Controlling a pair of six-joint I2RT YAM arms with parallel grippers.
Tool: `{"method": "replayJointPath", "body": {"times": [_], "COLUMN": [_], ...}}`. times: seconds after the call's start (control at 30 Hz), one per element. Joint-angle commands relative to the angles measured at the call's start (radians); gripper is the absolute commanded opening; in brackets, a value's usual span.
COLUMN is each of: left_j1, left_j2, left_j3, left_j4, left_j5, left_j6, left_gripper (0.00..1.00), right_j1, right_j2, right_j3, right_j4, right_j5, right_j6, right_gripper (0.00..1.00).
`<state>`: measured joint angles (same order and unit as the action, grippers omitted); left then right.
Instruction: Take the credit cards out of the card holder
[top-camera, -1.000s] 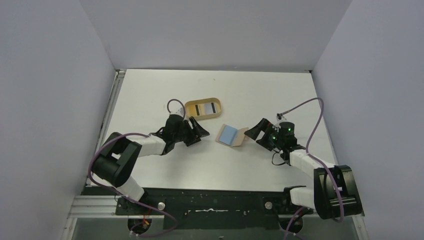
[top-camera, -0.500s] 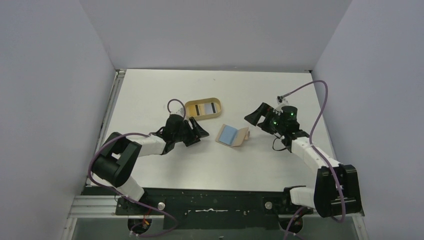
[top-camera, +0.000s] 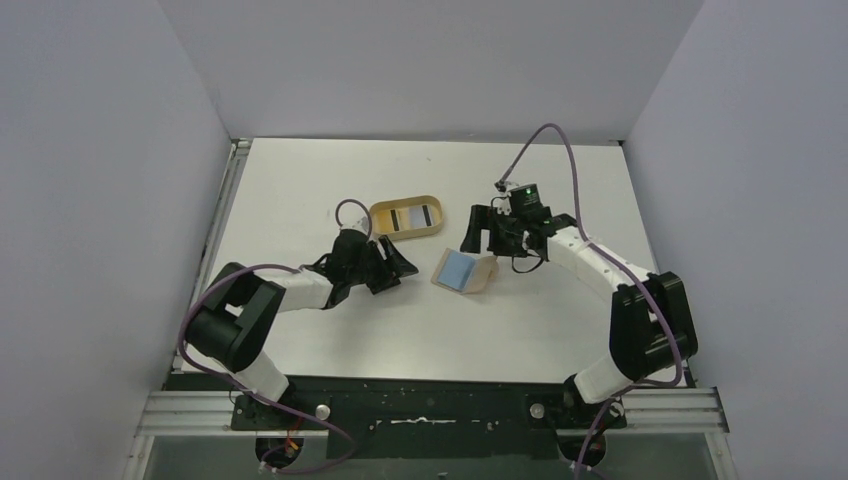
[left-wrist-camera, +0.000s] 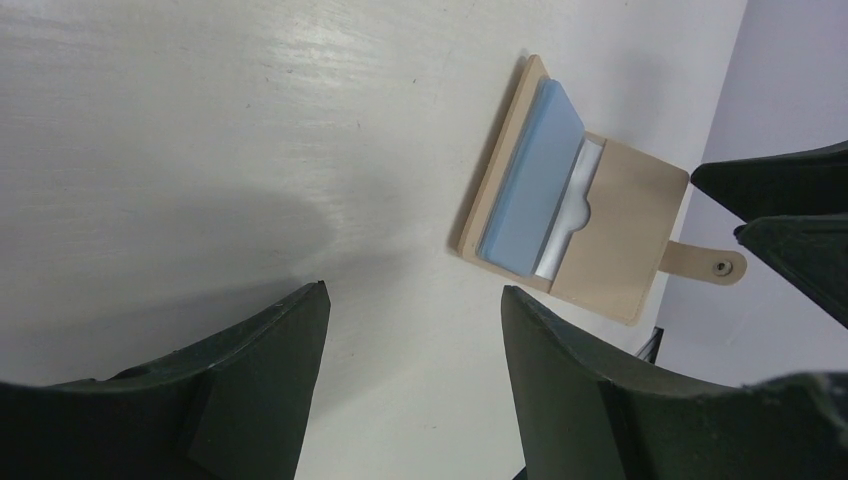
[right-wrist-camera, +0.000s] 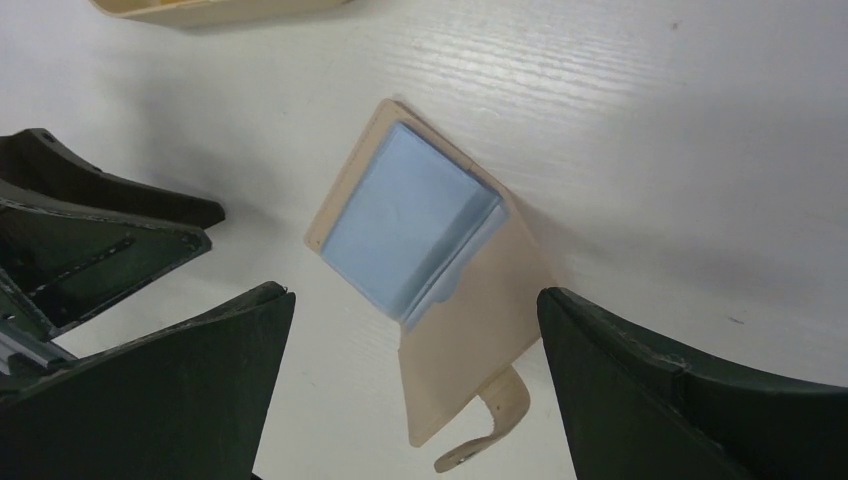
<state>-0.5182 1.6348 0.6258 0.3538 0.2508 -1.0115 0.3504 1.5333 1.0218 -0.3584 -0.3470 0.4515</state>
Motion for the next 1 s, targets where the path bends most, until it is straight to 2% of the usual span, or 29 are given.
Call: {"method": "replayJointPath", "body": {"times": [0.0,0.13,0.33,0.5,0.63,0.8,0.97], "left_j1": [-0.002,0.0,0.001,0.004,0.004,0.006,0.01], "left_j2": [-0.006,-0.002,0.034,0.058,0.05,0.029,0.04], "left_j3": [0.034,0.033,0.035,0.034,0.054,0.079,0.08], "left_j4": [0.026,0.027,0.064,0.105,0.071,0.014,0.016], "left_j5": [0.014,0.021,0.037,0.05,0.039,0.013,0.018], "left_j6": [0.013,0.012,-0.006,-0.015,0.01,0.047,0.045], "left_gripper": [0.61,0.61,0.61,0.61,0.61,0.61,0.61], "right_j1": [-0.002,-0.006,-0.004,0.002,0.003,0.016,0.027], "right_j2": [0.003,-0.043,-0.118,-0.105,-0.075,-0.065,-0.051], "right_j3": [0.03,-0.035,-0.154,-0.182,-0.195,-0.239,-0.274], "right_j4": [-0.115,-0.097,0.07,0.144,0.183,0.243,0.292], "right_j5": [0.1,0.143,0.059,0.031,0.013,0.005,0.001], "right_j6": [-0.022,0.018,0.119,0.172,0.207,0.274,0.323], "right_gripper": [1.0,1.0,1.0,0.98,0.93,0.81,0.52]}}
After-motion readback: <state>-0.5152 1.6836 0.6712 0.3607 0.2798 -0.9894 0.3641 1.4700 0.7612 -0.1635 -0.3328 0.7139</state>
